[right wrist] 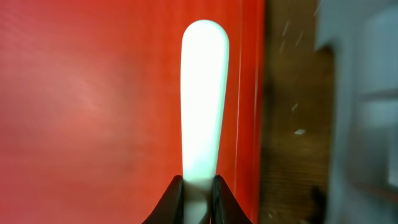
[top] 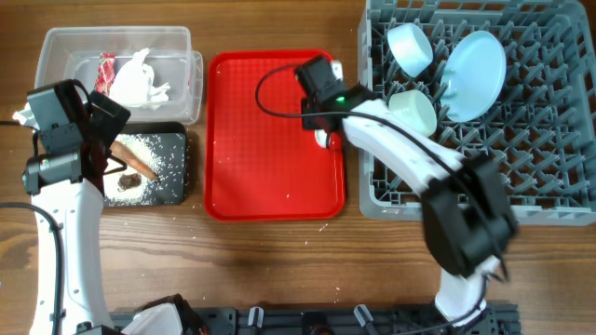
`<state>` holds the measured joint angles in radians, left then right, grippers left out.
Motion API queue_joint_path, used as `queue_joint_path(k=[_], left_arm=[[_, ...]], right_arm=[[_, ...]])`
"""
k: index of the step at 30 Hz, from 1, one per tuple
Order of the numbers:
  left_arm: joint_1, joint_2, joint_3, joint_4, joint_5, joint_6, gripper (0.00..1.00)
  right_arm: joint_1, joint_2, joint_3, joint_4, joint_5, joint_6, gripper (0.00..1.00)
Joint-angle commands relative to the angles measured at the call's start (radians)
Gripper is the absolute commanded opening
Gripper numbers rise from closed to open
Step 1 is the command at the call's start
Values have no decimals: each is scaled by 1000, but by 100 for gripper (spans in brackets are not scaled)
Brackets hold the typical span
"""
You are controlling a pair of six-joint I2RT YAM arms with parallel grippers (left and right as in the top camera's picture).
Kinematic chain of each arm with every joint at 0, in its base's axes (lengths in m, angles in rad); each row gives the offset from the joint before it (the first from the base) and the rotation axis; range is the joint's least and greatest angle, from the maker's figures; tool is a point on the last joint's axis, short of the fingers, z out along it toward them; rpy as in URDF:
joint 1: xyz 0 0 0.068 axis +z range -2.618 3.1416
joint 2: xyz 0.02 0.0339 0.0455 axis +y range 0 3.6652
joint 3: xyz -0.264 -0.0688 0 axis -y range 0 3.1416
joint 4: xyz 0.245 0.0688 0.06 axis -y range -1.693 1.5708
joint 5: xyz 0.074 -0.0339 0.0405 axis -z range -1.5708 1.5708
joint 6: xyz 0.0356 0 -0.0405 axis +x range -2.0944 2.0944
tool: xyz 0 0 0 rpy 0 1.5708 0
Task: Sort waste into correct bins and load items into the dishwasher rack
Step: 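Grasp the white spoon on the red tray with the right gripper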
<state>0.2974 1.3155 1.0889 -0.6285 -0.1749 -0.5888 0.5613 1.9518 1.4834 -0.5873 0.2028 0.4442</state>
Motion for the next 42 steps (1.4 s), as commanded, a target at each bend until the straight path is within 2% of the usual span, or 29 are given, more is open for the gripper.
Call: queue_joint_path(k=[1, 4, 7, 9, 12, 15, 19, 22, 25, 27, 28, 30, 32, 33, 36, 38, 39, 40, 42], left_arm=[[2, -7, -1, 3, 2, 8, 100], [1, -7, -1, 3, 2, 8, 100], [1, -7, -1, 3, 2, 8, 100], [2, -7, -1, 3, 2, 8, 100], [2, -7, -1, 3, 2, 8, 100], [1, -7, -1, 3, 2, 8, 100], [2, -7, -1, 3, 2, 8, 100], [2, -7, -1, 3, 2, 8, 100], [2, -7, -1, 3, 2, 8, 100], [2, -7, -1, 3, 2, 8, 100], [1, -7, -1, 3, 2, 8, 100], [1, -7, -1, 3, 2, 8, 100], [2, -7, -1, 3, 2, 8, 100], [2, -7, -1, 3, 2, 8, 100], [1, -7, -1, 3, 2, 8, 100], [2, -7, -1, 3, 2, 8, 100], [2, -7, -1, 3, 2, 8, 100], [1, -7, -1, 3, 2, 8, 100], [2, -7, -1, 3, 2, 8, 100]], right_arm=[[-2, -204, 11, -21, 3, 2, 4], [-30, -323, 11, -100, 50, 97, 4], [-106, -436, 11, -277, 171, 320, 4], [-189, -492, 11, -443, 258, 522, 4], [-330, -502, 7, -629, 328, 755, 4], [-444, -500, -29, -636, 325, 794, 4], [-546, -496, -114, -554, 291, 797, 4], [-575, -479, -223, -455, 228, 798, 4], [-574, -463, -316, -407, 214, 878, 5], [-574, -461, -354, -404, 215, 921, 10], [-574, -461, -363, -404, 217, 921, 17], [-574, -461, -364, -404, 227, 919, 42], [-574, -465, -362, -386, 197, 825, 94], [-574, -471, -357, -369, 177, 750, 100], [-574, -516, -329, -379, 153, 626, 100], [-574, -615, -302, -397, 93, 478, 100], [-574, -671, -295, -396, 48, 372, 100], [-574, -790, -280, -397, -57, 155, 100], [-574, -906, -264, -417, -176, -45, 100]])
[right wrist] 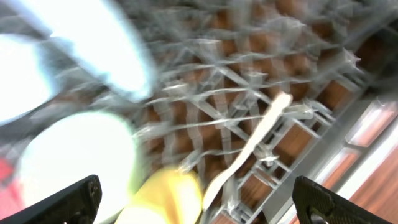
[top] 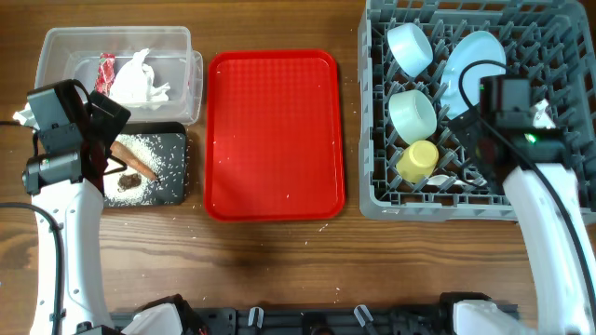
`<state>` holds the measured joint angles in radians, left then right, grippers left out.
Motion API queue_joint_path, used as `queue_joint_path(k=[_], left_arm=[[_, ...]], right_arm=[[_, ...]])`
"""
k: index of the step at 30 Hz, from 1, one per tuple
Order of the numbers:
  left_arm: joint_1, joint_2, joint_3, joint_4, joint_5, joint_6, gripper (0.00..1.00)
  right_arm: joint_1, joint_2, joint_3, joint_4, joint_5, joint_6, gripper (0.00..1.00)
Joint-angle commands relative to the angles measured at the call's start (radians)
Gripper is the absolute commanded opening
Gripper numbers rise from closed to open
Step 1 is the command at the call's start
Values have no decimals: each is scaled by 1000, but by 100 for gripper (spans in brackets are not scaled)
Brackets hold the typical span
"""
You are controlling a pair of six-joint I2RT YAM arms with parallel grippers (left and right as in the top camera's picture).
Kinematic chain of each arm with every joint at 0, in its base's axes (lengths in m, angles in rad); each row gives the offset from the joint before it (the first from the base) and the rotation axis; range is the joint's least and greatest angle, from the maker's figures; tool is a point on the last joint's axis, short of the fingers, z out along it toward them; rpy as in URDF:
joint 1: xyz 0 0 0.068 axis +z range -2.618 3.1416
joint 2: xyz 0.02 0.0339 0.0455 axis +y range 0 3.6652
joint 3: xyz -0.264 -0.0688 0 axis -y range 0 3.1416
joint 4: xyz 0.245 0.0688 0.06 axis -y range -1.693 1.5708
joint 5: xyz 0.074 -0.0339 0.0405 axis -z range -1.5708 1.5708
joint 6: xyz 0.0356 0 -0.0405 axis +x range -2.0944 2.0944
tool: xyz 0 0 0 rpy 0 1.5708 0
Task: Sort waste into correct bins and load items into the dishwasher rack
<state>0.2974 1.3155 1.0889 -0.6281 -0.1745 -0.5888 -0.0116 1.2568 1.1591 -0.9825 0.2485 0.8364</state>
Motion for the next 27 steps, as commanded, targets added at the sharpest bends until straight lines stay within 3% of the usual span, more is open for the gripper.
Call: queue_joint_path(k=[1, 2, 9, 15, 27], left_arm=[[1, -7, -1, 3, 2, 8, 100], [2, -7, -1, 3, 2, 8, 100], [2, -7, -1, 3, 2, 8, 100], [1, -7, -1, 3, 2, 8, 100], [1, -7, -1, 3, 2, 8, 100]], right_arm=[[-1, -259, 66, -35, -276, -505, 100], [-1, -390, 68, -59, -369, -574, 100], [-1, -802, 68, -90, -401, -567, 100], [-1, -884, 42, -89, -315, -572, 100], [-6, -1110, -853, 854, -271, -589, 100]])
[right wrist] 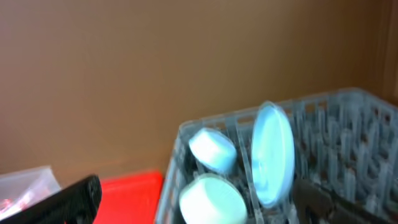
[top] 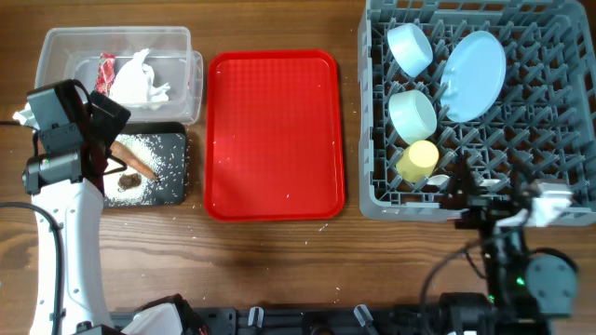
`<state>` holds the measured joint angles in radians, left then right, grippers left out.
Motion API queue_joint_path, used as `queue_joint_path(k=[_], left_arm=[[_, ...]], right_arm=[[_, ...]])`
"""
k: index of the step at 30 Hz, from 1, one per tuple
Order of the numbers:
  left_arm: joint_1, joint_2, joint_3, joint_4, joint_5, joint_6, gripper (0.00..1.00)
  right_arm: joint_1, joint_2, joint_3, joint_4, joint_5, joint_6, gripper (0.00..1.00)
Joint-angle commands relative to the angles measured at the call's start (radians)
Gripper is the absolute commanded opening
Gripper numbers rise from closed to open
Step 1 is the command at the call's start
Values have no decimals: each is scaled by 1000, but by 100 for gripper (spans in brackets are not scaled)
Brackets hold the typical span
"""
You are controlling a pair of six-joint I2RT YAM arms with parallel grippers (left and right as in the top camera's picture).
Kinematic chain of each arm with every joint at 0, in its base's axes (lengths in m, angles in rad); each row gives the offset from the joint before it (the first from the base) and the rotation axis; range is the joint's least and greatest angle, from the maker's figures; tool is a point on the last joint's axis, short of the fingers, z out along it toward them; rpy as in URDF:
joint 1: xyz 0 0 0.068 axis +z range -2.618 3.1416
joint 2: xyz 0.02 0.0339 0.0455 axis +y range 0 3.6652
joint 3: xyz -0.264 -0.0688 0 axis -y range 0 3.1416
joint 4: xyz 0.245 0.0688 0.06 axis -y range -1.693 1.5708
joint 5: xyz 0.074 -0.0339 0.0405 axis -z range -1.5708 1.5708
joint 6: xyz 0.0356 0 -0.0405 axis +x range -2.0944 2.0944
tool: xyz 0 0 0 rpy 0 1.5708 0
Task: Sort waste into correct bins and load items into the dishwasher rack
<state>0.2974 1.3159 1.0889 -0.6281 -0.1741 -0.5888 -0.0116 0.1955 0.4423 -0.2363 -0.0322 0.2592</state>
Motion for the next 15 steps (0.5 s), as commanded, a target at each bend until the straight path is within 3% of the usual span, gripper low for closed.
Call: queue_joint_path(k=[1, 9, 15], left_arm=[[1, -8, -1, 3, 1, 8, 100], [2, -8, -1, 3, 1, 8, 100], [1, -8, -1, 3, 1, 8, 100]], right_arm=[[-5, -66, -190, 148, 10, -13, 100], [-6, -192, -438, 369, 37, -16, 100], [-5, -185, -437, 245, 33, 32, 100]])
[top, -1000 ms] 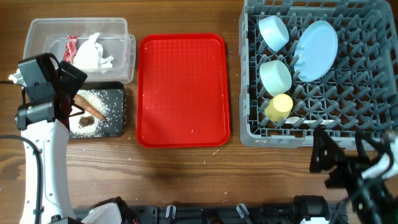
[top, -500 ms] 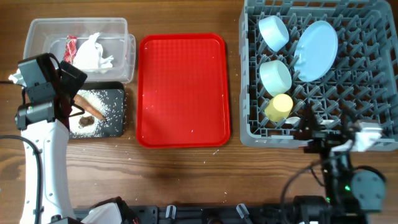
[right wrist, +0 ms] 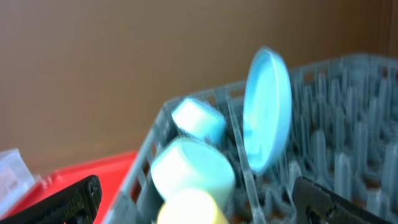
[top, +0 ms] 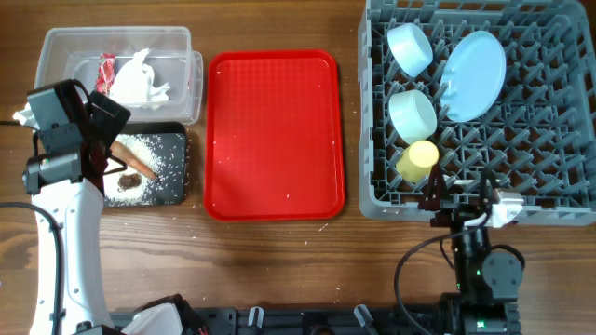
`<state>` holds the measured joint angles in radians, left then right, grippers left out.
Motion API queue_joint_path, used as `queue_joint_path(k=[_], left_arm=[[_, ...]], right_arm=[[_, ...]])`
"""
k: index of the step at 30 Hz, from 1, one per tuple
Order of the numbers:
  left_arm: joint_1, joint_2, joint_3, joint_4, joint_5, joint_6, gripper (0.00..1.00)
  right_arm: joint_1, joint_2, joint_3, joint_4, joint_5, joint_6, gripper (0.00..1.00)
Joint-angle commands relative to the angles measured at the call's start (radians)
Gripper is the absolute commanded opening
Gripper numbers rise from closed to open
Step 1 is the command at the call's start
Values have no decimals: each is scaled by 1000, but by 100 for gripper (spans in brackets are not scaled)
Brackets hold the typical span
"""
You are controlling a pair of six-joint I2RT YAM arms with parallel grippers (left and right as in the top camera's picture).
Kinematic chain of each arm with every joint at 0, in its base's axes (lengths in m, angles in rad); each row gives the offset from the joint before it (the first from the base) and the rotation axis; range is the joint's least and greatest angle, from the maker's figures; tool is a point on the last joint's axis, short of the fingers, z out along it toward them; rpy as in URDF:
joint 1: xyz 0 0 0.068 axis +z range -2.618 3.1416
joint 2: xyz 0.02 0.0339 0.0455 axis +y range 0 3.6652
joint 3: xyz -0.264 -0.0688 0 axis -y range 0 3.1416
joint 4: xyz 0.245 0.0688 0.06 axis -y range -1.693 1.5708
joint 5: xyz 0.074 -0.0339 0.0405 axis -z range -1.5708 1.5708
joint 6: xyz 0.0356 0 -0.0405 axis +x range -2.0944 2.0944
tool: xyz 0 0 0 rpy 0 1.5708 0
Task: Sort waste into correct bins and load items into the dishwasher rack
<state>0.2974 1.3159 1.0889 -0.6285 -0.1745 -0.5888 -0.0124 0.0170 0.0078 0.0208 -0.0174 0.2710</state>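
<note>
The grey dishwasher rack (top: 559,200) holds two pale cups (top: 413,113), a blue plate (top: 475,63) and a yellow cup (top: 417,161). My right gripper (top: 461,200) sits low at the rack's front edge. In the right wrist view the right gripper (right wrist: 202,202) is open, its fingers (right wrist: 68,199) wide apart with nothing between them, facing the yellow cup (right wrist: 189,211) and the plate (right wrist: 267,118). The left gripper (top: 119,167) hangs over the black bin (top: 172,181); its jaws are too small to read. The red tray (top: 275,135) is bare.
A clear bin (top: 177,42) at the back left holds white paper and a red wrapper. The black bin holds a brown scrap (top: 135,160) and white crumbs. Bare wood runs along the table's front.
My right arm has folded back a little further and to the left at the rack's front edge; its camera now sees the cups and plate closer. The left arm has not moved.
My right gripper was shut on a white spoon over the red tray's right edge. Then it was open above the rack, the spoon lying among the tines beside the yellow cup. After that it was drawn back, open, to the rack's front, where it stays.
</note>
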Motion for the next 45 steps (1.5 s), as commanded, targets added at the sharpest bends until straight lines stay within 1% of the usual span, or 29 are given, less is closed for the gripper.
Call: queue_joint_path(k=[1, 13, 14, 16, 20, 22, 23, 25, 26, 28, 32, 36, 40, 45], left_arm=[[1, -8, -1, 3, 2, 8, 100], [1, -8, -1, 3, 2, 8, 100], [1, -32, -6, -8, 1, 8, 100], [-12, -92, -32, -11, 1, 8, 100], [-96, -290, -187, 15, -24, 8, 100], [-148, -448, -330, 122, -16, 8, 100], [-175, -536, -412, 201, -12, 8, 100], [-211, -652, -527, 327, -3, 17, 100], [-236, -743, -612, 422, 30, 67, 100], [-263, -890, -730, 521, 78, 157, 100], [-273, -1117, -887, 553, 151, 241, 100], [-274, -1213, -1002, 653, 240, 321, 100], [-274, -1283, -1069, 660, 245, 324, 100], [-274, -1313, -1083, 620, 245, 324, 100]], right_arm=[[-4, 2, -2, -14, 18, 20, 100], [-4, 13, -2, -14, 18, 20, 100], [-4, 13, -2, -14, 18, 20, 100], [-4, 13, -2, -14, 18, 20, 100], [-4, 13, -2, -14, 18, 20, 100], [-4, 13, -2, -14, 18, 20, 100], [-4, 13, -2, -14, 18, 20, 100], [-4, 13, -2, -14, 18, 20, 100], [-4, 13, -2, -14, 18, 20, 100], [-4, 13, -2, -14, 18, 20, 100], [-4, 13, -2, -14, 18, 20, 100], [-4, 13, -2, -14, 18, 20, 100], [-4, 13, -2, -14, 18, 20, 100], [-4, 13, -2, -14, 18, 20, 100]])
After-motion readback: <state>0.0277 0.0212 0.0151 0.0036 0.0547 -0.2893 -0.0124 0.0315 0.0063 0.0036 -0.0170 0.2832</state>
